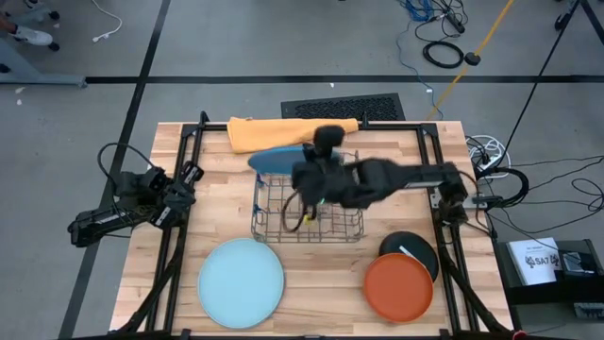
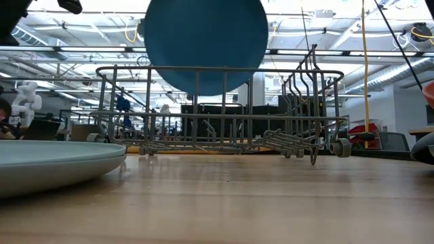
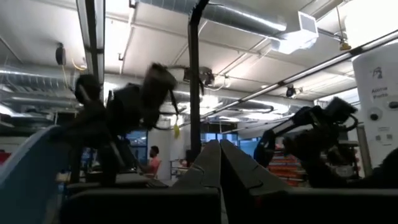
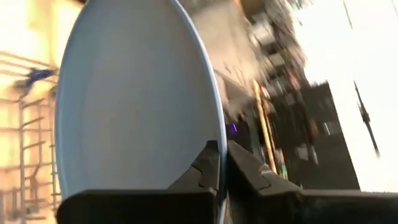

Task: Sort dishes
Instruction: Put the blue plate in the dish rack

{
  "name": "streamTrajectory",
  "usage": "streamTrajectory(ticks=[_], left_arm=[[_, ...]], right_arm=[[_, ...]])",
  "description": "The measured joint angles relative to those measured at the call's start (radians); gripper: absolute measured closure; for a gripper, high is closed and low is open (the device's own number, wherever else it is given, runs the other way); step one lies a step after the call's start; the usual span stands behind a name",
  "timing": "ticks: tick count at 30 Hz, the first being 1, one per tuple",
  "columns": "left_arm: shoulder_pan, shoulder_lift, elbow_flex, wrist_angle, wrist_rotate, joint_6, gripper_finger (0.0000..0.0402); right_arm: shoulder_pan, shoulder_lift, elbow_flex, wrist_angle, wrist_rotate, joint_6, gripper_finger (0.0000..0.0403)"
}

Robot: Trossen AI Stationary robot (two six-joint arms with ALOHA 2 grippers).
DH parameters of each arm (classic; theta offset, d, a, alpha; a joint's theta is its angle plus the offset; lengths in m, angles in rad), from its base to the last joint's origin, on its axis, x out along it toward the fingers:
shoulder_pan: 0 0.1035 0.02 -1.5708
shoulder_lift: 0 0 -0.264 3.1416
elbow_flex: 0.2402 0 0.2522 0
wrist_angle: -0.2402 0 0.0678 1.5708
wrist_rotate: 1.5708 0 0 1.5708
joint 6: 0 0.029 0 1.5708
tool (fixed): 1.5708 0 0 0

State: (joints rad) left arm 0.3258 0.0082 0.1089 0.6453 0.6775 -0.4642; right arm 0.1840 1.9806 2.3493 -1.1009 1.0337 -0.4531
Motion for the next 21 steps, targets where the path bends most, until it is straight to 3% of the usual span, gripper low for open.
streamTrajectory(ticks=[5, 8, 13, 21], left_arm=[[0.000, 0.000, 0.000, 0.003, -0.023, 0.002, 0.0401], [0.000, 0.000, 0.000, 0.002, -0.036, 0.002, 0.0401], [0.000, 0.000, 0.000, 0.000, -0.061, 0.002, 0.0401], [0.000, 0.000, 0.000, 0.000, -0.110, 0.008, 0.0401]], right_arm=[[-0.090, -0.073, 0.000, 0.202, -0.325, -0.451, 0.0400], [-0.148, -0.110, 0.000, 0.277, -0.543, -0.607, 0.0400], [-0.270, -0.131, 0.001, 0.305, -0.955, -0.656, 0.0400], [-0.458, -0.076, 0.000, 0.336, -1.486, -0.651, 0.0400]])
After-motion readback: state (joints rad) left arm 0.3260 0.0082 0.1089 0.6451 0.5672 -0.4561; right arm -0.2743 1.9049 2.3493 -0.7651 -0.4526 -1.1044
